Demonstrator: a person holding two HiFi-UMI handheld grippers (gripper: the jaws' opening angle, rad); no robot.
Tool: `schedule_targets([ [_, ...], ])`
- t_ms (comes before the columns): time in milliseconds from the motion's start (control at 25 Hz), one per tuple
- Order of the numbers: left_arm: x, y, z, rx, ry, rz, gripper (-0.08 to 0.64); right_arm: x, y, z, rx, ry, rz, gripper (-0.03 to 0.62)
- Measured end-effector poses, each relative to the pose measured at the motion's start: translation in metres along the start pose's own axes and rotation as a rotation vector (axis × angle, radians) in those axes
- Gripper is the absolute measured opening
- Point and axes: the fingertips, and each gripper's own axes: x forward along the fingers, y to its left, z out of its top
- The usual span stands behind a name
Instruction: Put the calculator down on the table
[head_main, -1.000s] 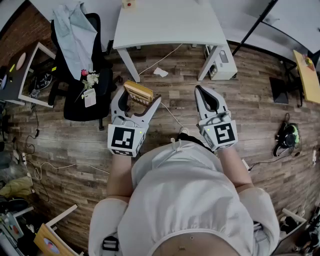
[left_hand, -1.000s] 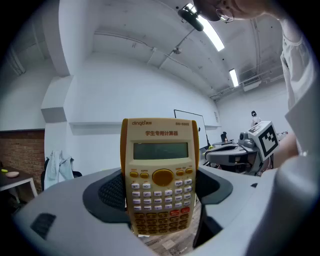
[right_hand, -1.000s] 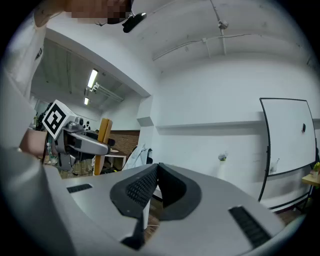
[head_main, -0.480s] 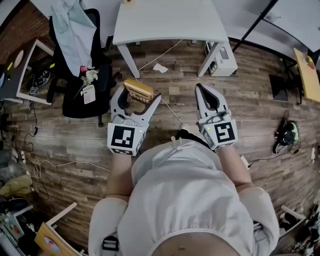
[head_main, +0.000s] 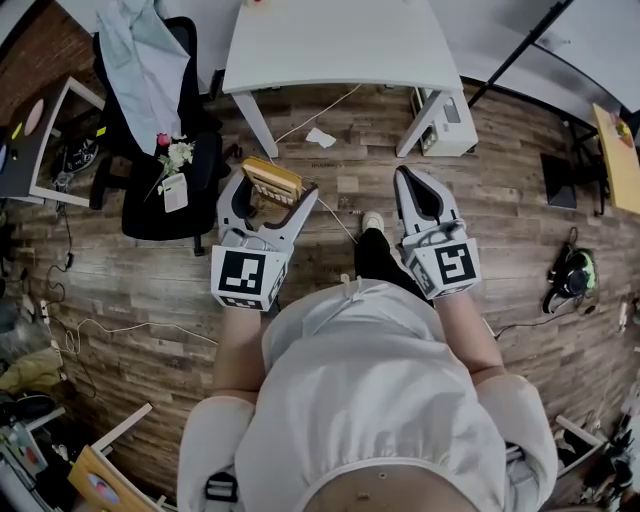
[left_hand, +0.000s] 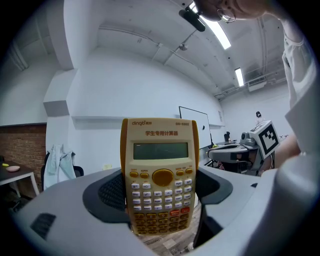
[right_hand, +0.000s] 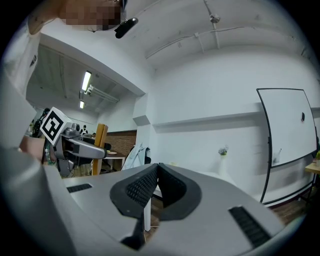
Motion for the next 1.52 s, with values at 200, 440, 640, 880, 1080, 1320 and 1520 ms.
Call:
schedule_targets([
  [200,0.046,0.015,-0.009,-0.005,0.021,0.029,0.411,0.04,-0.041,-0.008,-0.005,-0.012,0.032,0.006],
  [440,0.131,0.038,-0.004,-0.014,0.04,0.086,0.411,0.108,-0.108,-0.02,0.006,0.005,0.088,0.006],
  [640,0.222,0.054,0.008,-0.018,0.054,0.123,0.411,0.173,-0.181,-0.024,0.004,0.026,0.139,0.006],
  [880,0.314,0.066,0.01,-0.006,0.075,0.15,0.411,0.238,-0.256,-0.029,-0.014,0.038,0.181,0.006],
  [1080,0.362,0.084,-0.003,-0.019,0.113,0.165,0.411,0.282,-0.289,-0.042,-0.012,0.067,0.197,0.006],
  [1320,0.408,0.112,-0.021,-0.046,0.154,0.157,0.411,0.328,-0.306,-0.059,-0.003,0.096,0.211,0.006],
  [1520,0.456,0.151,-0.041,-0.058,0.199,0.124,0.411,0.38,-0.319,-0.069,0.009,0.125,0.19,0.006],
])
